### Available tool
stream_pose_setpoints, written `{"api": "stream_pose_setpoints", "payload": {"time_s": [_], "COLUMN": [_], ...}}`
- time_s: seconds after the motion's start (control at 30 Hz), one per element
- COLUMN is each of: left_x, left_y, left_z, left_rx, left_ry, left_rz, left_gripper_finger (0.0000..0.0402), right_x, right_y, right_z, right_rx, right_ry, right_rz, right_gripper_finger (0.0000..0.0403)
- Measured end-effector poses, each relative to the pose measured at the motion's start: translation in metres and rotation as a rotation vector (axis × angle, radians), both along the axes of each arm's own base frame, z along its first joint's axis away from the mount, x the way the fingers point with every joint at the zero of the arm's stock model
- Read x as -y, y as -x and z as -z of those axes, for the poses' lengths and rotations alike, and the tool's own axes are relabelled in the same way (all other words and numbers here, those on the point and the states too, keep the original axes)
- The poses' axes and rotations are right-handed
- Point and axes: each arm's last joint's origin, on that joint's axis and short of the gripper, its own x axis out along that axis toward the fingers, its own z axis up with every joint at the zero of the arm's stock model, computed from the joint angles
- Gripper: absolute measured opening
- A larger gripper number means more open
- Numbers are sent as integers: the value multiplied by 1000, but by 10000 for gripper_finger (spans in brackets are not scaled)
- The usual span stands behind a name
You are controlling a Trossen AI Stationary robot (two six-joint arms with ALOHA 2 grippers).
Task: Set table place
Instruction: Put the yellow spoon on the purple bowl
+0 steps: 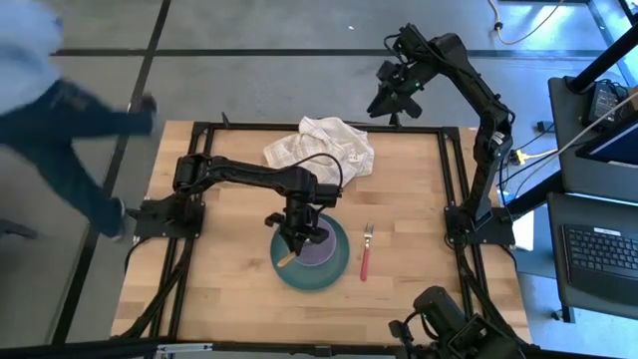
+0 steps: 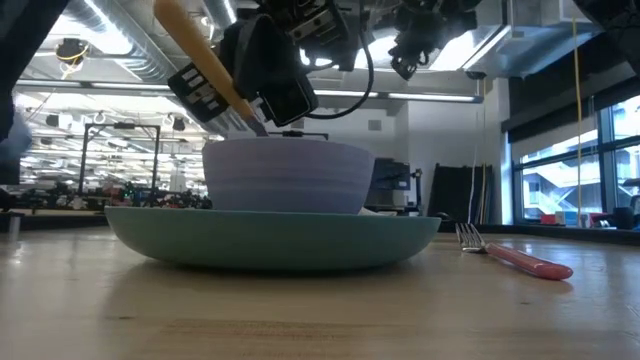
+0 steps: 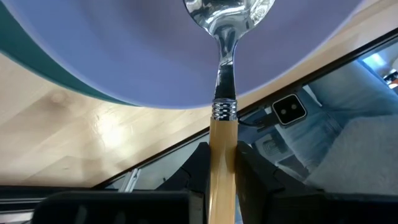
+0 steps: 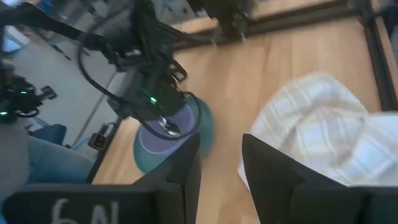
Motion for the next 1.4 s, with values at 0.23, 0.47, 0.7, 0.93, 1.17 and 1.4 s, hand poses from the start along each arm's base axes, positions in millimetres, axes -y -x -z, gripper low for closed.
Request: {"api": "stream_pose_setpoints", "payload": {"time_s": [0.23, 0.47, 0.7, 0.93, 1.17, 1.4], "left_x": [6, 10, 10, 18, 20, 19], "left_y": [0, 0, -1, -9, -11, -14], "left_z": [0, 1, 1, 18, 25, 25], "left_rx": [3, -6, -5, -9, -21, 8], "left_ry": [-7, -31, -53, -45, -56, -73], "left_rz": [16, 13, 13, 36, 34, 27], "left_gripper_finger": [42, 42, 42, 44, 48, 51], "right_x": [-3, -14, -21, -21, -21, -21], "right_y": [-3, -14, -21, -21, -21, -21], "right_z": [-2, -2, -1, -1, -1, -1], "right_rx": [87, 83, 43, 29, 27, 27], "right_ry": [-33, -35, -8, -28, -29, -29], "right_rz": [-48, -91, -107, -94, -92, -93], "right_gripper_finger": [117, 117, 117, 117, 117, 117]}}
